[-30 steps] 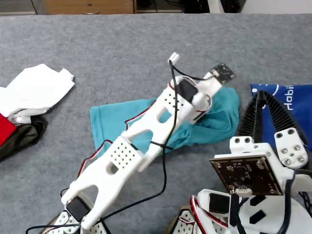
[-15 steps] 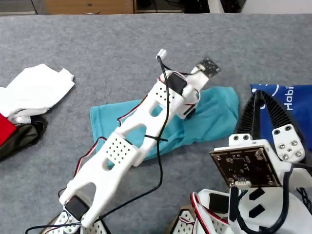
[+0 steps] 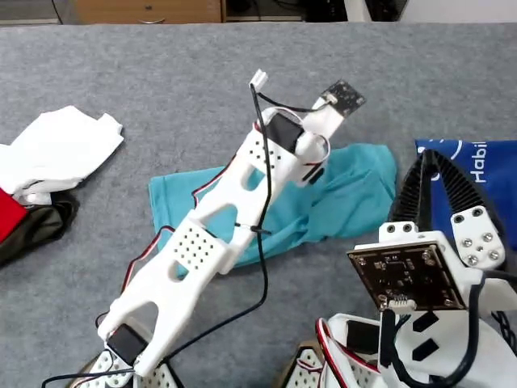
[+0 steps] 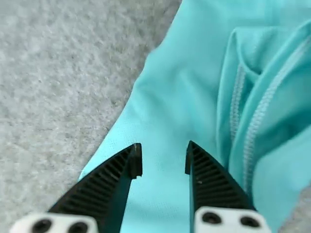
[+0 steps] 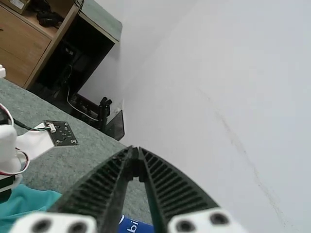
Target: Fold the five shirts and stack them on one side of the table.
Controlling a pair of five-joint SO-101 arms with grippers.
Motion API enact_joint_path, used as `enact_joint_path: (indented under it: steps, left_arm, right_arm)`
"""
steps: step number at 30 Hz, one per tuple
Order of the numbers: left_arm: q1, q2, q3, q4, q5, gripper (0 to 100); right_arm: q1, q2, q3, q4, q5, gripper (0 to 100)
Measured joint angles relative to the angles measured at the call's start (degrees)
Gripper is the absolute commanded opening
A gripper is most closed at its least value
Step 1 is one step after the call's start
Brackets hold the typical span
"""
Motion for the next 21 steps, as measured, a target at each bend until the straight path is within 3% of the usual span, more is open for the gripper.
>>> enact_joint_path:
  steps: [13, 21]
  left_arm:
    - [8.8, -1.4, -3.7, 4.5, 3.1, 16]
    - [4.0, 4.4, -2.5, 4.5, 3.4, 16]
  right_arm:
    - [0.0, 0.0, 0.0, 0.0, 0.0, 0.2]
    - [0.0, 0.0, 0.0, 0.0, 0.0, 0.2]
